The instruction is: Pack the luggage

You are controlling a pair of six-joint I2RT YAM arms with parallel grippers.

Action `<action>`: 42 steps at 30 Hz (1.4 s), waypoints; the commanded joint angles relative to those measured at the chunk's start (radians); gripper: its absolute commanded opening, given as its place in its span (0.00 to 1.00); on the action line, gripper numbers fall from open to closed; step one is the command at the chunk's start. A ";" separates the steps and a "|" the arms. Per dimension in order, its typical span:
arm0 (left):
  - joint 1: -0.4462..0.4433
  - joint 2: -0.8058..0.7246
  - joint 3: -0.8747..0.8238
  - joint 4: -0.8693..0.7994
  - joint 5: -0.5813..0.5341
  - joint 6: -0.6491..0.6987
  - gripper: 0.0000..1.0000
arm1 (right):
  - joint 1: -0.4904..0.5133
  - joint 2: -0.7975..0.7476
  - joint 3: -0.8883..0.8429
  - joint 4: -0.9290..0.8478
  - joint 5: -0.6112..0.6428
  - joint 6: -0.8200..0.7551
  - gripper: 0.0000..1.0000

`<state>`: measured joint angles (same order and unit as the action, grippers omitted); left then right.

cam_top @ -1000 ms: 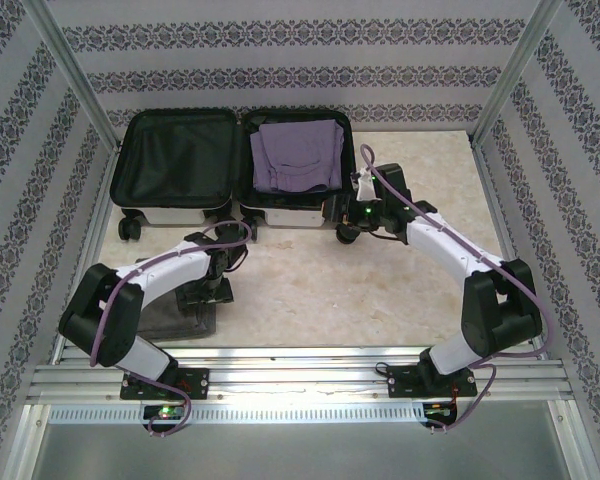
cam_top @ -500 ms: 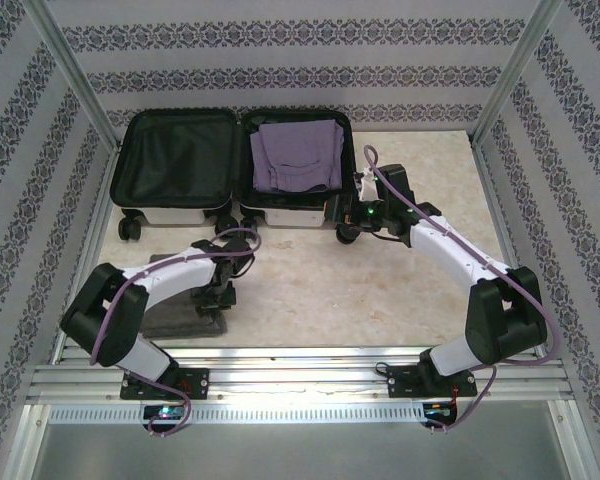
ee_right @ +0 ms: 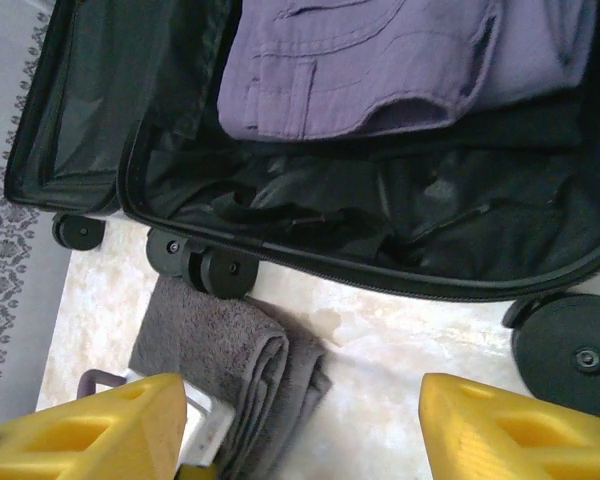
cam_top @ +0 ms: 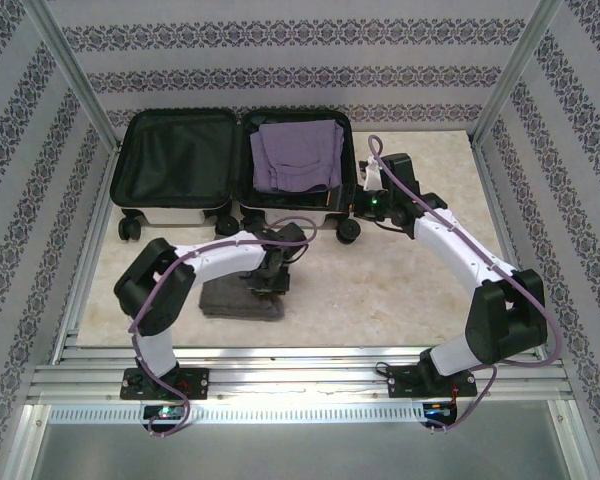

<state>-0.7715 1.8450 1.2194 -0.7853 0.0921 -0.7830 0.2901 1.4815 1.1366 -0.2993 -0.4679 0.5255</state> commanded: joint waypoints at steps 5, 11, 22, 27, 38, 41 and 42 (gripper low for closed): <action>-0.040 0.221 0.182 0.293 0.267 -0.111 0.36 | -0.075 -0.022 0.001 -0.035 -0.029 -0.043 0.63; -0.043 0.212 0.247 0.326 0.255 -0.095 0.53 | -0.122 -0.039 -0.037 -0.054 -0.053 -0.067 0.63; -0.015 0.078 0.249 0.287 0.251 0.053 0.70 | -0.121 -0.081 -0.167 -0.027 -0.075 -0.081 0.64; 0.026 -0.015 0.161 0.310 0.244 0.069 0.70 | -0.093 -0.130 -0.308 0.059 -0.058 -0.081 0.65; 0.168 -0.096 0.048 0.196 0.177 0.102 0.69 | 0.019 -0.071 -0.392 0.222 -0.041 -0.087 0.69; 0.188 -0.119 0.014 0.176 0.158 0.108 0.70 | 0.053 -0.032 -0.361 0.215 -0.024 -0.120 0.71; 0.195 -0.128 0.004 0.171 0.152 0.109 0.70 | 0.067 -0.016 -0.345 0.204 -0.010 -0.133 0.72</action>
<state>-0.5926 1.7824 1.2488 -0.5507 0.2798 -0.7063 0.3244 1.4273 0.7429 -0.1173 -0.5098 0.4461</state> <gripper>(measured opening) 0.695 0.713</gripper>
